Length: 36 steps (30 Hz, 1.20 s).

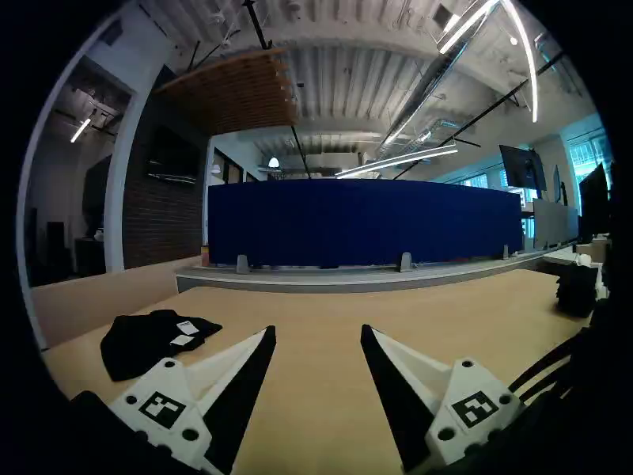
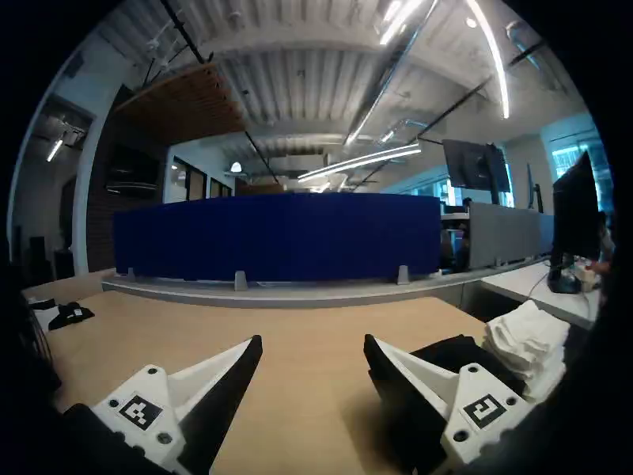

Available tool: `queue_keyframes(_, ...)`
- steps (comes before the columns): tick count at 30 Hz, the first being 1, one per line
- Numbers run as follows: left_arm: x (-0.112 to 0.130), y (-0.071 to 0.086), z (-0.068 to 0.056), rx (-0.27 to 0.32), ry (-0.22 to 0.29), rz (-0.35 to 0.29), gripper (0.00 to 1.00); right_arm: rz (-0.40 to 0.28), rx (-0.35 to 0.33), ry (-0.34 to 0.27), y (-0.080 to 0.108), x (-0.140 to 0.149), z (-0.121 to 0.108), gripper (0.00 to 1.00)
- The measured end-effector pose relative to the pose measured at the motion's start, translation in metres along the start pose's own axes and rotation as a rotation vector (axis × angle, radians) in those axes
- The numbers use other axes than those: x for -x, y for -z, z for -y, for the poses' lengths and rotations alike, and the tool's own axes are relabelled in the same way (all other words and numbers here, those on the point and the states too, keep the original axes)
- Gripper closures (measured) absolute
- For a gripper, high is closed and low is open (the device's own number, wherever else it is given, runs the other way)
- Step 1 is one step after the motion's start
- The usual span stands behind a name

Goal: Fold towel

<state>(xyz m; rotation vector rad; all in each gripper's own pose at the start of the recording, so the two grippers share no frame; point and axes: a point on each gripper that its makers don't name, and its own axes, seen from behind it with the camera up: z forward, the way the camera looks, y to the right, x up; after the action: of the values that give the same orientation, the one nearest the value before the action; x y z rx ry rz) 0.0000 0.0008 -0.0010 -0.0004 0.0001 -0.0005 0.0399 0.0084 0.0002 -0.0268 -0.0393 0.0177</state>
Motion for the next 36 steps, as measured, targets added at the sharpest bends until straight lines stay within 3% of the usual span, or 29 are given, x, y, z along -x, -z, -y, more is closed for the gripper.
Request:
queue_keyframes(19,-0.001,-0.001,0.0,0.0,0.0,0.0,0.21,-0.004,-0.005,0.002,-0.005,0.041,-0.005,0.0)
queue_keyframes(36,0.0,0.0,0.0,0.0,0.0,0.0,0.21,-0.02,-0.002,-0.005,-0.003,0.042,-0.003,0.0)
